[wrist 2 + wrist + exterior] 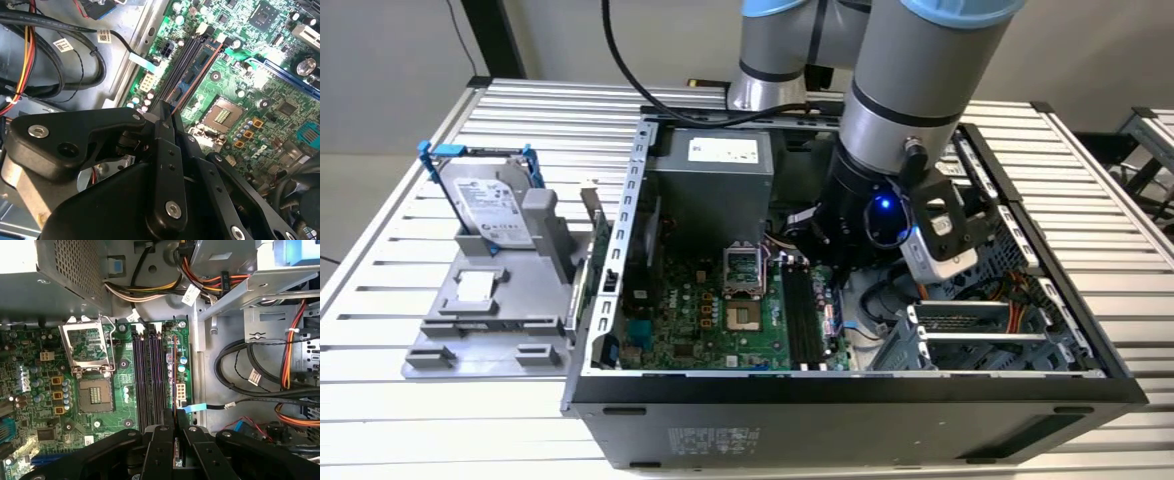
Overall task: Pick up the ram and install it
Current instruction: 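Insert the ram into the slot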
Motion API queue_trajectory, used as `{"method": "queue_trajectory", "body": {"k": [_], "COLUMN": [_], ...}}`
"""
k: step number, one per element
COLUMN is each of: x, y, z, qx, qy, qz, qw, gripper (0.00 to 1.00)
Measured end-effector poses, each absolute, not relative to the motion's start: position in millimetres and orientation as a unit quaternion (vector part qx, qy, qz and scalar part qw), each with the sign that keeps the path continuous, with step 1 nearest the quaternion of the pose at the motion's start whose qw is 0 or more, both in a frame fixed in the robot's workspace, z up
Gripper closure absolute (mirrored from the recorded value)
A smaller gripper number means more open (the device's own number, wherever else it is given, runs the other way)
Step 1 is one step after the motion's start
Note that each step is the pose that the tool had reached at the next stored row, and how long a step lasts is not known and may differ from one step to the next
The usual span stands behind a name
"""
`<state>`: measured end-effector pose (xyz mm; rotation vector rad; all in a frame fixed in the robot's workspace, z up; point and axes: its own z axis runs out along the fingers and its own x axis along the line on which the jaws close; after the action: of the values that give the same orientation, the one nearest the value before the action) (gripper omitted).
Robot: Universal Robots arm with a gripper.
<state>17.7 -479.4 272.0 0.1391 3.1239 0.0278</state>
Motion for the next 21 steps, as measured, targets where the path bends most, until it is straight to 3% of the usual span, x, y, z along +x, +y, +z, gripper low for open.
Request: {"method": "queue_trajectory", "body": {"k": [21], "x": [8.4], "y": [-477.5], "z": [268.2], "qx": [0.044], "qy": [0.999], "qz": [0.009], "qw": [0.007], "gripper": [1.00]}}
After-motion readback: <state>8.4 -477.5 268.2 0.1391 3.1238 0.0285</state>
